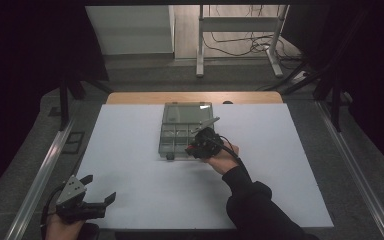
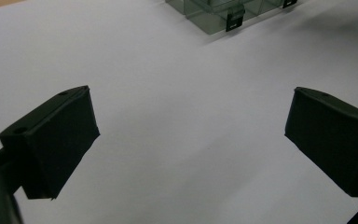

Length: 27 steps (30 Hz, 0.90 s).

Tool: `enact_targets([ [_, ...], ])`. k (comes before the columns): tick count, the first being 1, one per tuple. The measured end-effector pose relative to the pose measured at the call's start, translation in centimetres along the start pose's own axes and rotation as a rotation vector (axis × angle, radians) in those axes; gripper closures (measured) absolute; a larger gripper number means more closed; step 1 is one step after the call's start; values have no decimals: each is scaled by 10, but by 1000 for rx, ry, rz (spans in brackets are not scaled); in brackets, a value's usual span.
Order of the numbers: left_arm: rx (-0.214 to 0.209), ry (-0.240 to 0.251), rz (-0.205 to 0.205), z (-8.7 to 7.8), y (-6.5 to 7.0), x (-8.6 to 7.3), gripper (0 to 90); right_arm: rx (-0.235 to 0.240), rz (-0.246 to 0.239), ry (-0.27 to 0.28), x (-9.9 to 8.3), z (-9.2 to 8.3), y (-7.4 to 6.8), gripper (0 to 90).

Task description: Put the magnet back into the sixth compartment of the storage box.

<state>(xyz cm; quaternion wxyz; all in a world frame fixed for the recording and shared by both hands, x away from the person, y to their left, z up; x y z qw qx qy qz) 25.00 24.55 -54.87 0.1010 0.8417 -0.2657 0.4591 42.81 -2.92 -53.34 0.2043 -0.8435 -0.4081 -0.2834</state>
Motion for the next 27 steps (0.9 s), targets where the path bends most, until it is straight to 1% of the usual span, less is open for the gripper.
enact_targets([
  [7, -1, 0, 0, 0, 0, 0, 29, -3, -9, 1, 6, 5, 0, 629],
  [17, -2, 0, -1, 0, 0, 0, 29, -11, 0, 1, 14, 12, 3, 628],
  [27, -2, 1, -2, 0, 0, 0, 29, -21, -5, 3, 21, 21, 4, 628],
])
Point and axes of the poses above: each handheld gripper's, and its own axes: z roughly forward along the jaws, x roughly out of its top, y roughly to its right, the point moved 9 cm from there along z, roughly forward along the jaws, and after that the axes turned 6 degrees about z, right-handed, at the moved point
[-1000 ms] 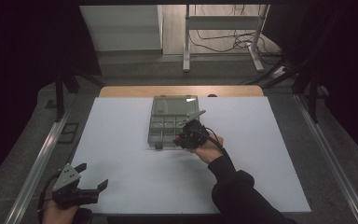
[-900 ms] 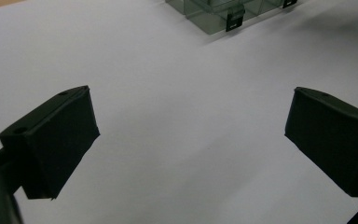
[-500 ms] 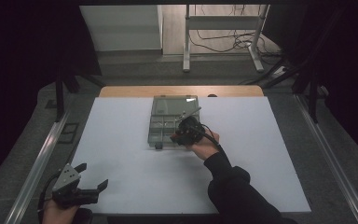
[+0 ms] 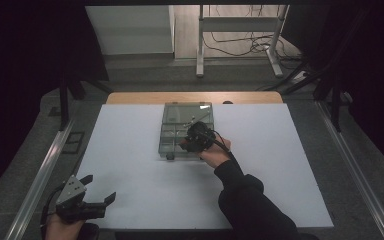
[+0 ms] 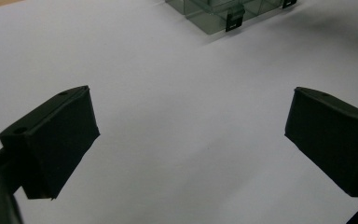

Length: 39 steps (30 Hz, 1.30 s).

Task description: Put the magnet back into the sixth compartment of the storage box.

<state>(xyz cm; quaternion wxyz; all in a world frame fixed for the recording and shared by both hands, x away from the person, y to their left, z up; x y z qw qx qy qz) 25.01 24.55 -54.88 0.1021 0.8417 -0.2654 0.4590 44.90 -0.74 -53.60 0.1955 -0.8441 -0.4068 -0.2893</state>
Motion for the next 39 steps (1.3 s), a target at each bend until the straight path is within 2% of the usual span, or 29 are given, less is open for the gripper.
enact_targets([
  [16, -2, -1, 1, 0, 0, 0, 29, -6, -8, -5, 9, 17, 0, 625],
  [31, -2, 0, 2, 0, 0, 0, 29, -14, -1, -38, 7, 33, 3, 618],
  [39, -3, 0, 3, 0, 0, 0, 29, -18, -1, -24, 9, 30, 3, 529],
])
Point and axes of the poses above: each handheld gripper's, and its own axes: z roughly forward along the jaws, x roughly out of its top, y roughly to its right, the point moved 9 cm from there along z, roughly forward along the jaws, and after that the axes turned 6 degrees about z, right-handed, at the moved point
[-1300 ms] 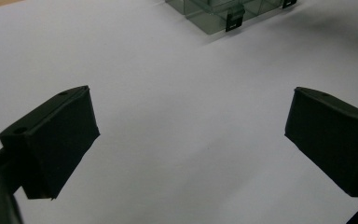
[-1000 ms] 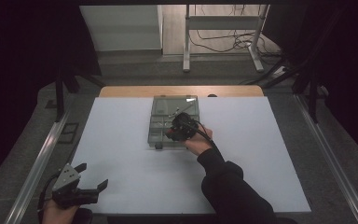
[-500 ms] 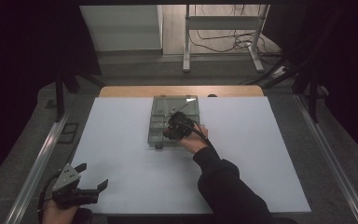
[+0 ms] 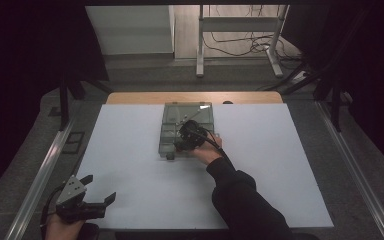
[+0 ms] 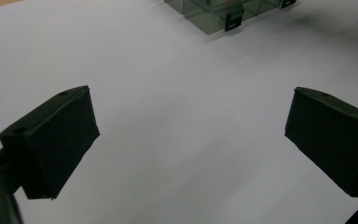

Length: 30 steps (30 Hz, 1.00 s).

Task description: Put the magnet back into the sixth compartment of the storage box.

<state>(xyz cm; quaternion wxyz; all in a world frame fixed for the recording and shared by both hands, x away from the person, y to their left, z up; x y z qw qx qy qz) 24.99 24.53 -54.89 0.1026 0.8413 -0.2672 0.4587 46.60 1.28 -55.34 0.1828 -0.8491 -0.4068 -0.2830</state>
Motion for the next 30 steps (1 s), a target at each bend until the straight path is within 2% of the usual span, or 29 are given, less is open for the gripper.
enact_targets([
  [9, 1, -3, 3, 0, 0, 0, 29, 36, 7, -4, -1, -8, -5, 449],
  [20, 2, -3, 4, 0, 0, 0, 29, 43, 6, 16, -1, -20, -7, 380],
  [25, 2, -4, 4, 0, 0, 0, 29, 33, 8, 18, -3, -25, -6, 338],
  [30, 3, -4, 6, 0, 0, 0, 29, 39, 7, 23, -6, -31, -7, 337],
])
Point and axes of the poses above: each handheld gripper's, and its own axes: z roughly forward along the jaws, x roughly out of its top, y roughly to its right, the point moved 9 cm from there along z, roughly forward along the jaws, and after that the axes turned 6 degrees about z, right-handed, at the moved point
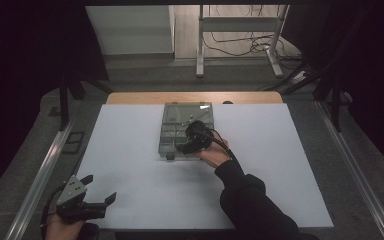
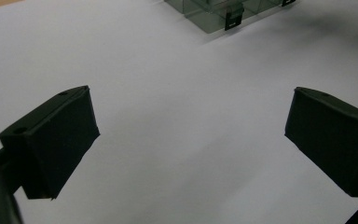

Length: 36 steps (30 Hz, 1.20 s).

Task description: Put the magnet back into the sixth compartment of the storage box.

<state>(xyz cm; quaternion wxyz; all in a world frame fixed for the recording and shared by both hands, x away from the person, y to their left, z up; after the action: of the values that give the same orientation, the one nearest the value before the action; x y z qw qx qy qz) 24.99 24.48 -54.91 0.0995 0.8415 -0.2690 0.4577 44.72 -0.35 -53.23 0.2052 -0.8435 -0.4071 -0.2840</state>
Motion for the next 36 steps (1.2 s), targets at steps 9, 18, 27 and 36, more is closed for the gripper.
enact_targets([
  [9, 0, 0, 0, 0, 0, 0, 30, -1, -7, 14, -2, -10, -2, 279],
  [18, 0, -1, 0, 0, 0, 0, 29, 8, -7, 11, -8, -20, -5, 181],
  [27, 0, -2, 0, 0, 0, 0, 29, -3, -2, 22, -13, -30, -3, 98],
  [36, 0, -3, 0, 1, 0, 0, 30, -9, -12, 33, -16, -37, -4, 64],
])
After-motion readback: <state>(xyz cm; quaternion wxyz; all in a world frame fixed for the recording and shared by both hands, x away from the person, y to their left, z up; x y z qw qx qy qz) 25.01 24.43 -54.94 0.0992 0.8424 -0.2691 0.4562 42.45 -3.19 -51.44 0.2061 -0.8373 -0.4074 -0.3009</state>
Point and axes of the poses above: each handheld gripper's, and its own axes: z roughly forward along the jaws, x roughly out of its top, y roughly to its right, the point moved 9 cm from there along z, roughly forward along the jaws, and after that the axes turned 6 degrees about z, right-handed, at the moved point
